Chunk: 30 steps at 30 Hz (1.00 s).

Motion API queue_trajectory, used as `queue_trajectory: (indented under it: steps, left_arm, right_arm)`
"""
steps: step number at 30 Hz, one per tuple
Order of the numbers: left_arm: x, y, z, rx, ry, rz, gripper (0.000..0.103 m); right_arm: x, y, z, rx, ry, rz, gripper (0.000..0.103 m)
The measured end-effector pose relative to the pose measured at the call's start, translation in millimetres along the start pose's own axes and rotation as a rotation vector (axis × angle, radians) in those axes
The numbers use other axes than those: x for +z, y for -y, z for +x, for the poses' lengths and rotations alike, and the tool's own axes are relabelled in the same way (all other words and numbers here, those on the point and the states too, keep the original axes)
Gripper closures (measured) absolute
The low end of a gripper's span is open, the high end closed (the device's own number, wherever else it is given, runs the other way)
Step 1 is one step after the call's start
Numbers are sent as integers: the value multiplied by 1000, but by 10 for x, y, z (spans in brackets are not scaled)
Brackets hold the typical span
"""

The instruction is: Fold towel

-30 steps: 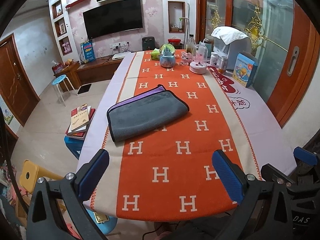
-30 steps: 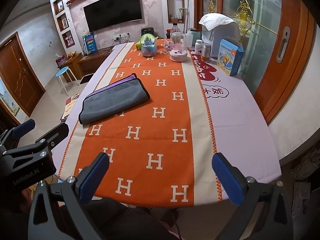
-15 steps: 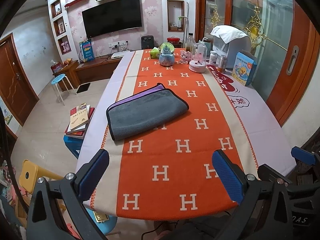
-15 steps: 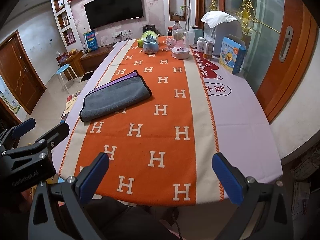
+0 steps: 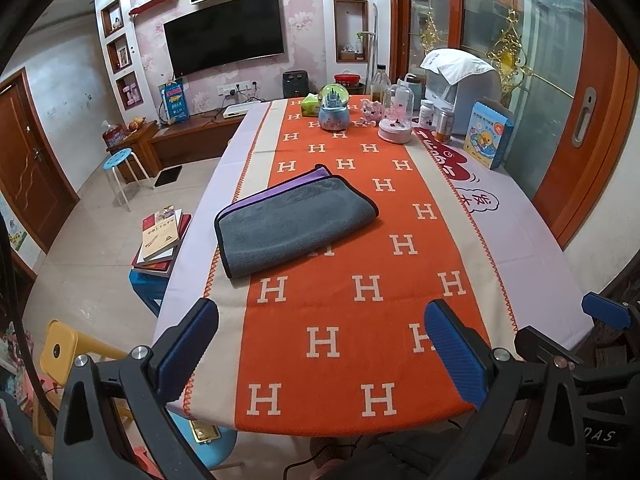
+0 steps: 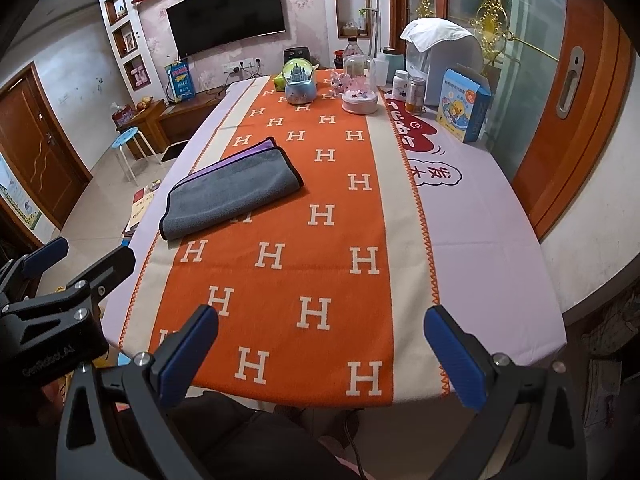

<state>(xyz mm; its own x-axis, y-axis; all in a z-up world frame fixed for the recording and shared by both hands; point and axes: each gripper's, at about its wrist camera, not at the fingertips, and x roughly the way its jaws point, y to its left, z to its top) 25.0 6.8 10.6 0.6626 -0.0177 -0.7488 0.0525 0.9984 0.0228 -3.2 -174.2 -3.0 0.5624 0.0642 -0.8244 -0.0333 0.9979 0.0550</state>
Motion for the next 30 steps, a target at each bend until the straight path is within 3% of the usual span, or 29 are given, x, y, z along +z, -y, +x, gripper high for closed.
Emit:
queue_trajectory:
  steps: [30]
  left_arm:
    - [-60,-14,0,-1,-5,1,1]
  right_arm:
    - [-39,47,90,4,-29,2,0]
